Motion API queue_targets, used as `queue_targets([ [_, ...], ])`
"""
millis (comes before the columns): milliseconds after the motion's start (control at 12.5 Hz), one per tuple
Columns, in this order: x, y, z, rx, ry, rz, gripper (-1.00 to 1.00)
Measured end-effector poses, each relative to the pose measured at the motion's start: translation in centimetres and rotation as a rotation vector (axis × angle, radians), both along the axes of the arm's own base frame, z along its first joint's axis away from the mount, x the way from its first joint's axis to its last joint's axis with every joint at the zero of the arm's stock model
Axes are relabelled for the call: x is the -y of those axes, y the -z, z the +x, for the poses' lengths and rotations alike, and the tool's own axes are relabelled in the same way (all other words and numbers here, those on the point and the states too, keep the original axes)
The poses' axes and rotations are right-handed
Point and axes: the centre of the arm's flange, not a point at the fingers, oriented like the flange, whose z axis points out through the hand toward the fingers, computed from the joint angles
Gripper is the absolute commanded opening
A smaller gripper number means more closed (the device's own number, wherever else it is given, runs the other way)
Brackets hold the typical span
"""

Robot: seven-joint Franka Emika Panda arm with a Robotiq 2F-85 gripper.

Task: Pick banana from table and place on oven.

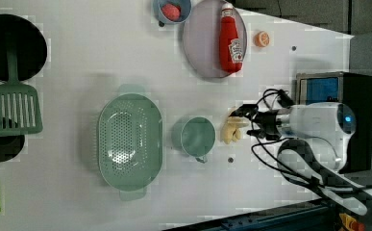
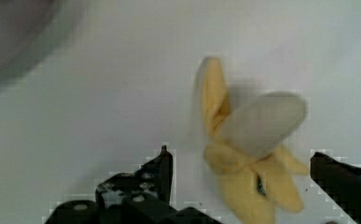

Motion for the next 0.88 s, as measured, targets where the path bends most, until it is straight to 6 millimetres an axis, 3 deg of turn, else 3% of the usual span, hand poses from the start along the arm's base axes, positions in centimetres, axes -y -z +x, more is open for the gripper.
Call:
queue_targets([
  [80, -0.4, 1.5, -0.5, -0.028, 0.001, 0.007, 0.93],
  [320, -0.1, 5.5, -3.4, -0.118, 0.009, 0.005, 0.18],
  [560, -0.8, 4.7, -1.9, -0.074, 0.001, 0.016, -0.48],
  [880, 0.8, 1.4, -0.2, 0.006, 0.035, 0.014, -0.50],
])
